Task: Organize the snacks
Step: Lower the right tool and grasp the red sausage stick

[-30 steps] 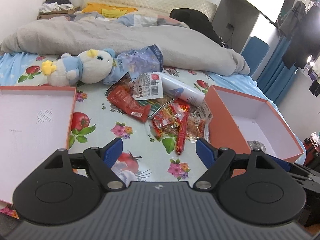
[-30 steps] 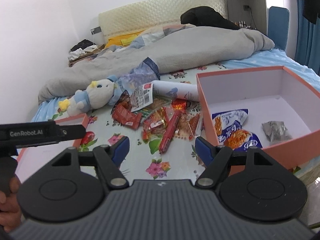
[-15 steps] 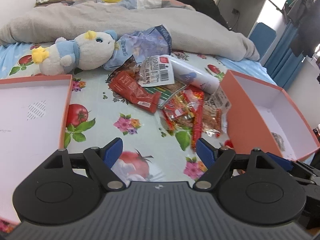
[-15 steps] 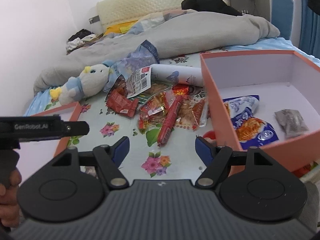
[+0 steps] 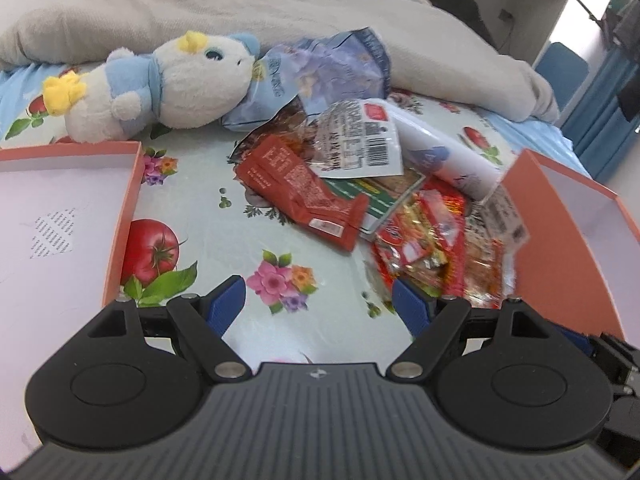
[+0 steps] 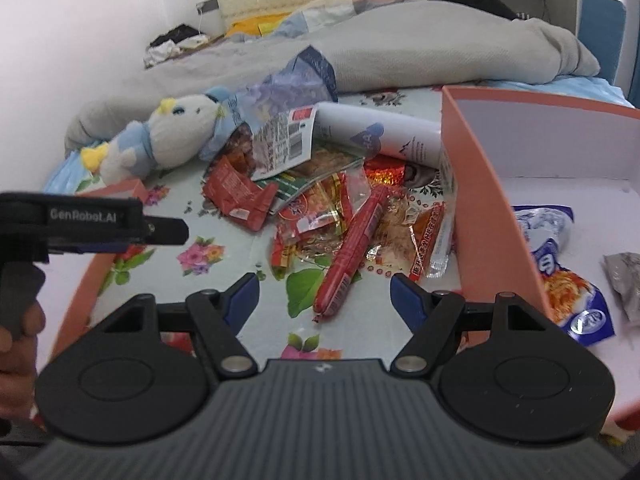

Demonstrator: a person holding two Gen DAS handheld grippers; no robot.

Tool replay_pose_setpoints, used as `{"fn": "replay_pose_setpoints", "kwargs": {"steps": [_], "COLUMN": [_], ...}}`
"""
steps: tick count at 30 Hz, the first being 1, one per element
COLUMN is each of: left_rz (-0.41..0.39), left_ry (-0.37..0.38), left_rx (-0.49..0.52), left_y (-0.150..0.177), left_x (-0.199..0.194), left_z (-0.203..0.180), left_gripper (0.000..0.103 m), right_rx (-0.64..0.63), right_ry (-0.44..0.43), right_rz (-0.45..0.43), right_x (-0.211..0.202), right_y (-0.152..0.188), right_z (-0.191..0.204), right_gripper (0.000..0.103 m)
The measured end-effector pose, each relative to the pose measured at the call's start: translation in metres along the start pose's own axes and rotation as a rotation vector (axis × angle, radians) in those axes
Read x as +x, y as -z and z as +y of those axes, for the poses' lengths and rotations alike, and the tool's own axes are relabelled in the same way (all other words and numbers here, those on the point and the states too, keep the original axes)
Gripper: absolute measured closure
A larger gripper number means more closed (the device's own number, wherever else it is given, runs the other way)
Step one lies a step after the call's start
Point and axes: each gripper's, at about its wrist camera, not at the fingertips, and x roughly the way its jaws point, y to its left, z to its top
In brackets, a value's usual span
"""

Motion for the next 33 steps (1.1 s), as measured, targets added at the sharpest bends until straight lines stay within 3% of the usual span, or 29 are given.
{"fn": "replay_pose_setpoints", "kwargs": {"steps": [16, 18, 21, 23, 26, 28, 33], "left_rz": [0.048, 0.054, 0.054, 0.069, 0.064, 0.059, 0.048], "left_ry": [0.031, 0.039, 0.045, 0.028, 0.003, -0.028, -0.123], "left_rx": [-0.089, -0.105, -0.114, -0.106, -0.077, -0.063, -0.044], "left_y": [-0.033, -0.034, -0.035, -0.035, -0.034, -0.034, -0.038], "left_x": [0.08, 0.087, 0.097, 0.104, 0.108, 0.11, 0.115], "left_z": [0.001, 0.0, -0.004, -0.008, -0.015, -0.017, -0.023], "left_gripper": [0.021, 0.021, 0.023, 0.023, 0.025, 0.03, 0.046], "right_rx": [-0.06, -0.086, -0.124, -0.152, -0.18, -0.189, -0.188], "right_ry": [0.015, 0.022, 0.02, 0.027, 0.051, 0.063, 0.069], "right_rz": [0.051, 0.056, 0.038, 0.031, 0.021, 0.02, 0.027], "right_x": [0.074, 0.081, 0.085, 0.087, 0.088, 0.088, 0.087], "right_y": [-0.008, -0.007, -0.004, -0.002, -0.002, -0.003, -0.006], "right_z": [-0.002, -0.001, 0.002, 0.005, 0.01, 0.012, 0.012], "right_gripper": [0.03, 0.036, 0.037, 0.037, 0.047, 0.056, 0.06]}}
